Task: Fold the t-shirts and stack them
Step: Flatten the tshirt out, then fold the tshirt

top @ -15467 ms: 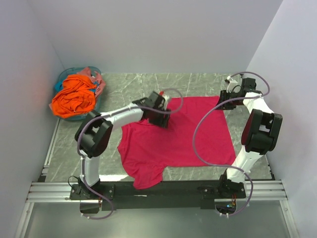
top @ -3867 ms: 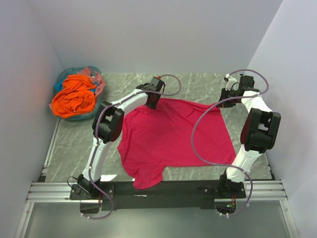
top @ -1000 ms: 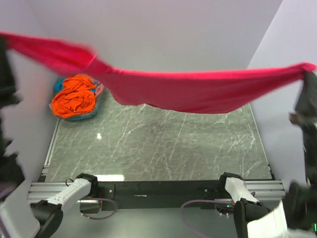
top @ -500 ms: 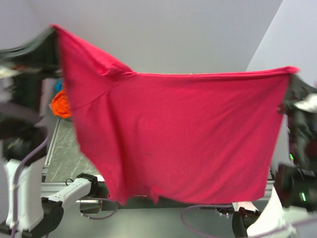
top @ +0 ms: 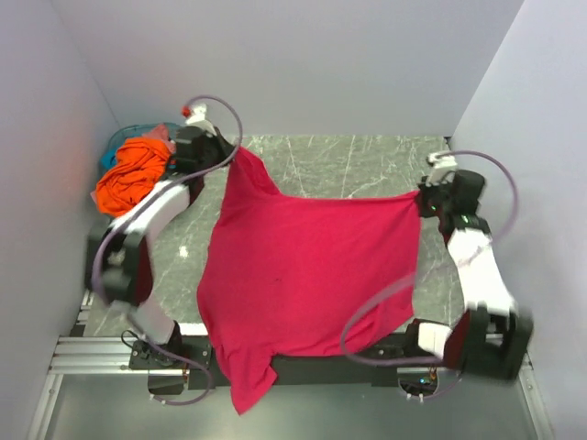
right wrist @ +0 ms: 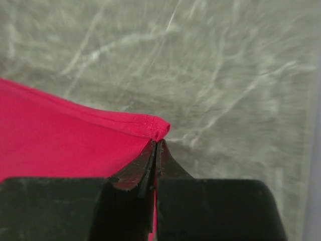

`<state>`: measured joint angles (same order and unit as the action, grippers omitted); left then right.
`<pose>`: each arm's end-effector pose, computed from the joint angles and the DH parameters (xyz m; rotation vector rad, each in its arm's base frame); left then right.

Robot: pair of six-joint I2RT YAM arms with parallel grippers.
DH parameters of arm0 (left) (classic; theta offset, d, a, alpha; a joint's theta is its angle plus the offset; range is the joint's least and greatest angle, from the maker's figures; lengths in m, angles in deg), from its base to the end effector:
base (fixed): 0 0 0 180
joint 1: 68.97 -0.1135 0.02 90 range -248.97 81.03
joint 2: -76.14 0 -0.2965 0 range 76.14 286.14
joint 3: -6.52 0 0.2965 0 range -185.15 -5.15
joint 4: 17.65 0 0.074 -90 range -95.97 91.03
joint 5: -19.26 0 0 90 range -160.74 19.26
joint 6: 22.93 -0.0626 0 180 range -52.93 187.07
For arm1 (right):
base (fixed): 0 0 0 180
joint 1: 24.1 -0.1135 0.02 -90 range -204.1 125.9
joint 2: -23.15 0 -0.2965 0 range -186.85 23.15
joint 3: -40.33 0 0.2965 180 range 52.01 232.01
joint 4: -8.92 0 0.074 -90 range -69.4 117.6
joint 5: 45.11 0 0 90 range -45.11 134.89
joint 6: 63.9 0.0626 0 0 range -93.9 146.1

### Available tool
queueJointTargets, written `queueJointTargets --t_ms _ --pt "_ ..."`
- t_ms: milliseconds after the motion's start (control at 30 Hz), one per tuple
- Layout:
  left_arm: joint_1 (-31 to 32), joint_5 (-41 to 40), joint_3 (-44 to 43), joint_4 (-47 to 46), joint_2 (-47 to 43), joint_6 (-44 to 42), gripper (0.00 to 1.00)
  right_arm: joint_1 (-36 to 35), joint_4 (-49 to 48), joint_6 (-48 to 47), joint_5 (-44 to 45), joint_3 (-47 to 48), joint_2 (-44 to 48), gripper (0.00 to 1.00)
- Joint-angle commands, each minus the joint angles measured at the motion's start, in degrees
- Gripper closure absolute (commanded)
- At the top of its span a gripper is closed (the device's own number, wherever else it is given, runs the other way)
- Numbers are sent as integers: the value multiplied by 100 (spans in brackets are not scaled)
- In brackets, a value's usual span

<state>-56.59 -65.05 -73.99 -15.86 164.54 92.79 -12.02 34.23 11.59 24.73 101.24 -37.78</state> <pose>0.4282 -0.1003 0.3463 -0.1320 1.7687 -0.5713 0.2905 -0.0401 0.3157 -0.2637 1.9669 0.0541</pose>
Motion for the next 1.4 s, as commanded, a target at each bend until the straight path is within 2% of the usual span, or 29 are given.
queueJointTargets --t_ms 0,33,133,200,300,533,767,1033,1167,1367 --pt "-236 397 -672 -67 1307 407 100 -231 -1231 -158 108 434 -1537 100" --pt "-280 624 -1284 91 2077 486 100 -302 -1170 -176 161 673 -1928 100" --pt "-412 784 -2500 838 3240 820 100 -320 -713 -141 337 1684 -3221 100" --pt "-438 793 -3019 1346 3621 918 100 -320 -502 -132 416 2219 -3783 100" --pt "-509 802 -3670 1551 4053 1006 100 -320 -335 -141 601 2712 -4241 100" --pt "-684 1153 -4128 1447 4387 1023 100 -320 -229 -97 707 3206 -4691 100" --pt "-720 1549 -4375 1121 4221 918 100 -320 -159 0 557 3514 -4805 100" --pt "-843 1540 -4164 690 3878 1067 100 -329 -36 97 408 3804 -5017 100" --pt "-851 1934 -4348 778 3957 1067 100 -329 -27 132 373 3804 -5026 100" --pt "-851 2234 -3945 752 3711 901 100 -329 -35 149 259 3673 -4947 100"
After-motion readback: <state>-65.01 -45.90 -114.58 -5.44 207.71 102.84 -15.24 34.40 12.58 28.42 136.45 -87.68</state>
